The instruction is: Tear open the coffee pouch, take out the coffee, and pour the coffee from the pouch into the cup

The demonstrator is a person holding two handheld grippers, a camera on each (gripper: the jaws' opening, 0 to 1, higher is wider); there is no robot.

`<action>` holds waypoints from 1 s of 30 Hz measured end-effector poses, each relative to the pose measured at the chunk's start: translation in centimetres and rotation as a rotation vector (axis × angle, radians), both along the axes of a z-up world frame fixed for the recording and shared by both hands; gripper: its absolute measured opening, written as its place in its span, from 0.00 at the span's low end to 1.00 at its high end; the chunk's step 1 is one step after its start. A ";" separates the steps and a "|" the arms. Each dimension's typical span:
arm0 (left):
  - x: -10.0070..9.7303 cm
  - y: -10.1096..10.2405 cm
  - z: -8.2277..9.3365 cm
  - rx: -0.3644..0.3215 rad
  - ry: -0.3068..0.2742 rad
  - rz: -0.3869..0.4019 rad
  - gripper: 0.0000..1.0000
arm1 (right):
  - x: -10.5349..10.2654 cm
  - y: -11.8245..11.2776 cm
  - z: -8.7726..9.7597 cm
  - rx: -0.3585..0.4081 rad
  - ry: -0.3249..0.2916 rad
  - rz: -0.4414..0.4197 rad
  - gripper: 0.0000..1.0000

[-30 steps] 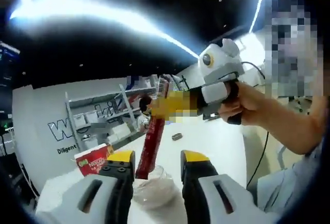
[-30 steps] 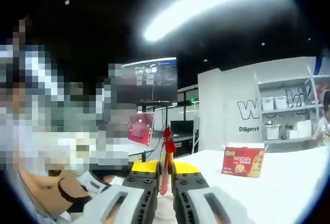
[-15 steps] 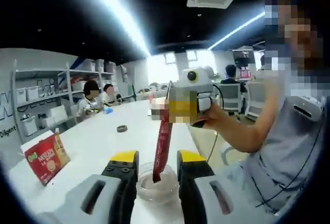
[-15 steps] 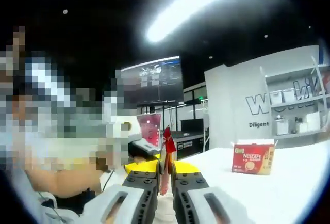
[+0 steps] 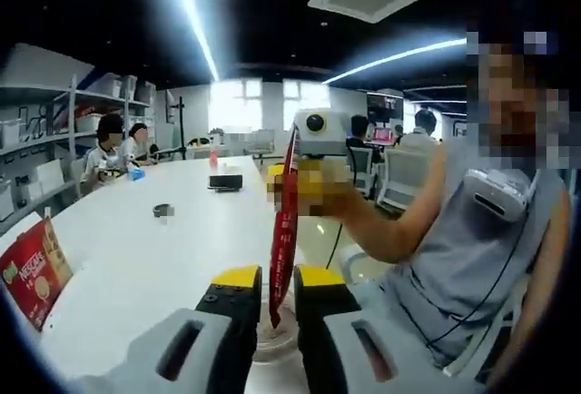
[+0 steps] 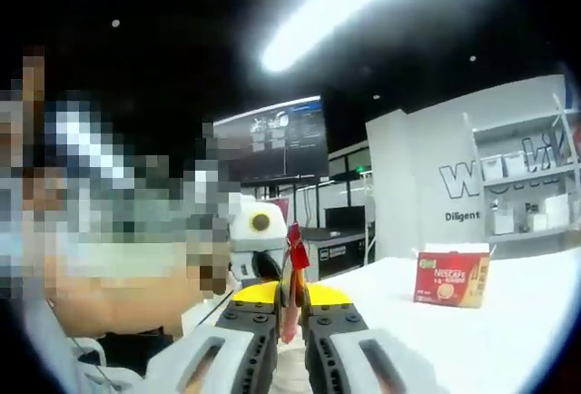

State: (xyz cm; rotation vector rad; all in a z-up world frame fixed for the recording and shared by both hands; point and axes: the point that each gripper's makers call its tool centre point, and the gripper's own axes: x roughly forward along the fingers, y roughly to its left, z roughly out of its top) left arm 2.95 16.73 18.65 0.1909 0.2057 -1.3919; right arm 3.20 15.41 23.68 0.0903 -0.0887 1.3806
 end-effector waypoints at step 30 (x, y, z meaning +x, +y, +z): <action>-0.4 0.0 0.7 -0.055 -0.226 0.235 0.31 | 0.5 -0.4 -0.3 0.000 -0.009 -0.054 0.10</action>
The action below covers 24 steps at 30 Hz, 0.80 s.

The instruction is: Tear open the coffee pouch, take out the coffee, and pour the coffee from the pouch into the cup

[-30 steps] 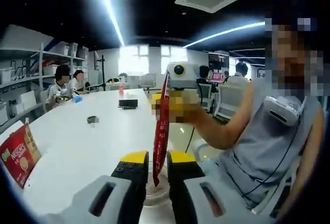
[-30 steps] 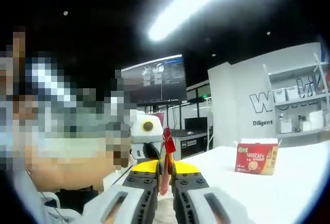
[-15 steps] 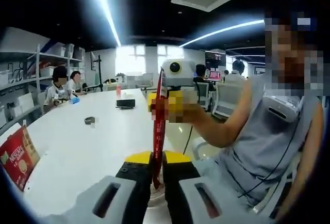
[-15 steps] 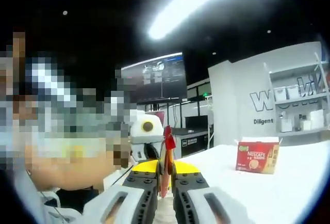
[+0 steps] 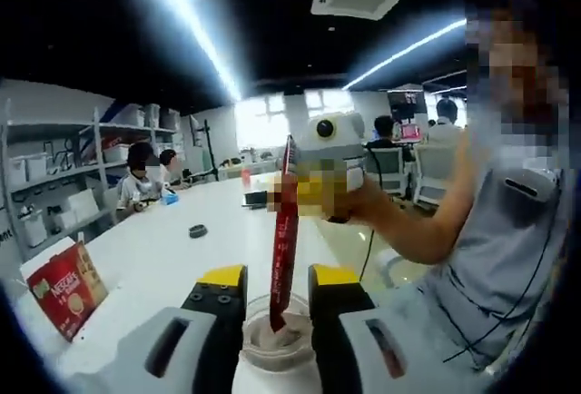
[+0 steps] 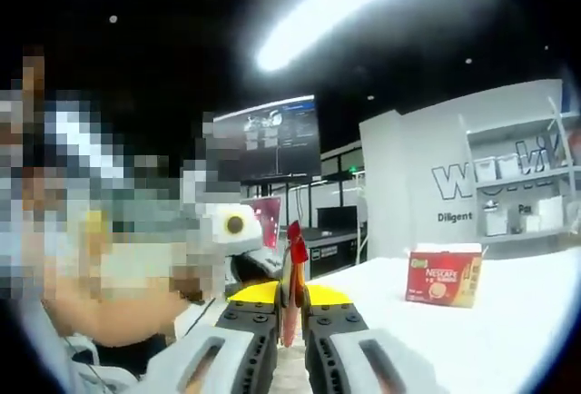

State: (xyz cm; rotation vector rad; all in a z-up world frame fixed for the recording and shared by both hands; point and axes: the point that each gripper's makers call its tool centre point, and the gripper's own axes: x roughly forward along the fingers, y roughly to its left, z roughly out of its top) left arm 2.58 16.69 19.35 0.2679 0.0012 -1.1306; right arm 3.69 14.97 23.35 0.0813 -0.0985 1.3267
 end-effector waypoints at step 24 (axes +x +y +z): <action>-0.1 -0.7 1.1 0.051 -0.462 0.600 0.24 | -1.6 0.7 -0.8 0.030 -0.054 -0.113 0.10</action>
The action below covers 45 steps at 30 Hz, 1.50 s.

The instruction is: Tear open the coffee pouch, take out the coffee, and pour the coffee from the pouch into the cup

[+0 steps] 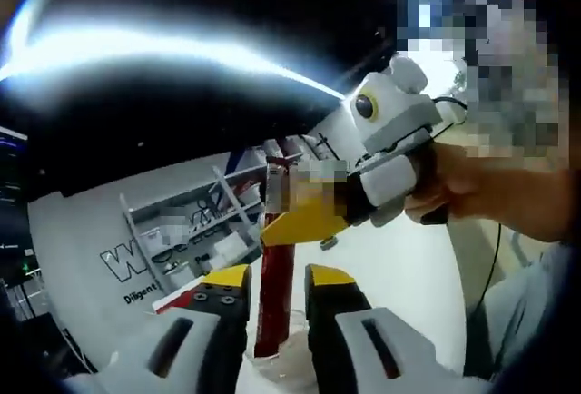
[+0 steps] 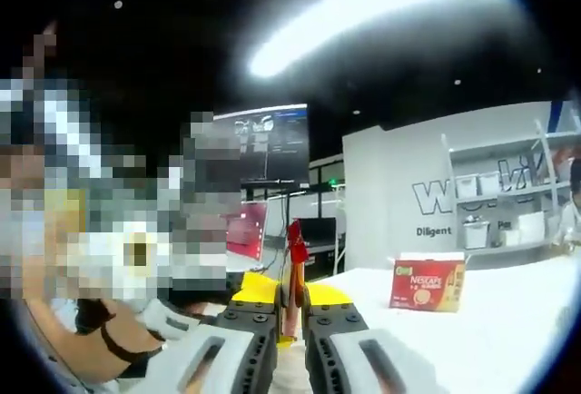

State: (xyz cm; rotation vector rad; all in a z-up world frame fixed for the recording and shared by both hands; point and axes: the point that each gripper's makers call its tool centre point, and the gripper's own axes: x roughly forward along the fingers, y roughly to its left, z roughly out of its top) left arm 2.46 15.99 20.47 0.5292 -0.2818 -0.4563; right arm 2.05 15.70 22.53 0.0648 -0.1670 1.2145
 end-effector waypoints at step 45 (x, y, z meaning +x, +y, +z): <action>-0.2 -0.6 -0.4 0.056 -0.099 0.091 0.15 | -0.6 -3.9 2.4 0.180 -0.027 0.000 0.14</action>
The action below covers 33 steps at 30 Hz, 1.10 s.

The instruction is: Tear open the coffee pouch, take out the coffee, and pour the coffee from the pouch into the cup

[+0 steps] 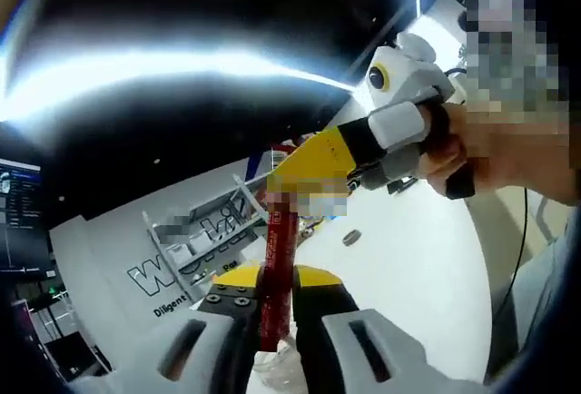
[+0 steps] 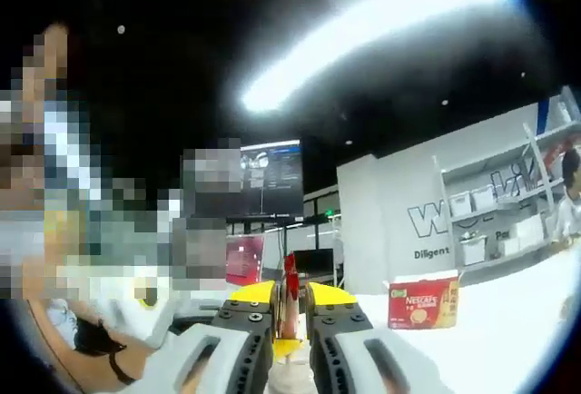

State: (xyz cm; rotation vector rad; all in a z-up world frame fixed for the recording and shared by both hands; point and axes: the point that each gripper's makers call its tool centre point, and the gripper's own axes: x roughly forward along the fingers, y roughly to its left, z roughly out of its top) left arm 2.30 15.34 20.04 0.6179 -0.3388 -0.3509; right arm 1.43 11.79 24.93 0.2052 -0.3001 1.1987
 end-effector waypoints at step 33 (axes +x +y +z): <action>-0.1 0.3 0.3 -0.039 0.003 -0.007 0.18 | -0.6 0.3 1.1 -0.011 0.007 -0.015 0.08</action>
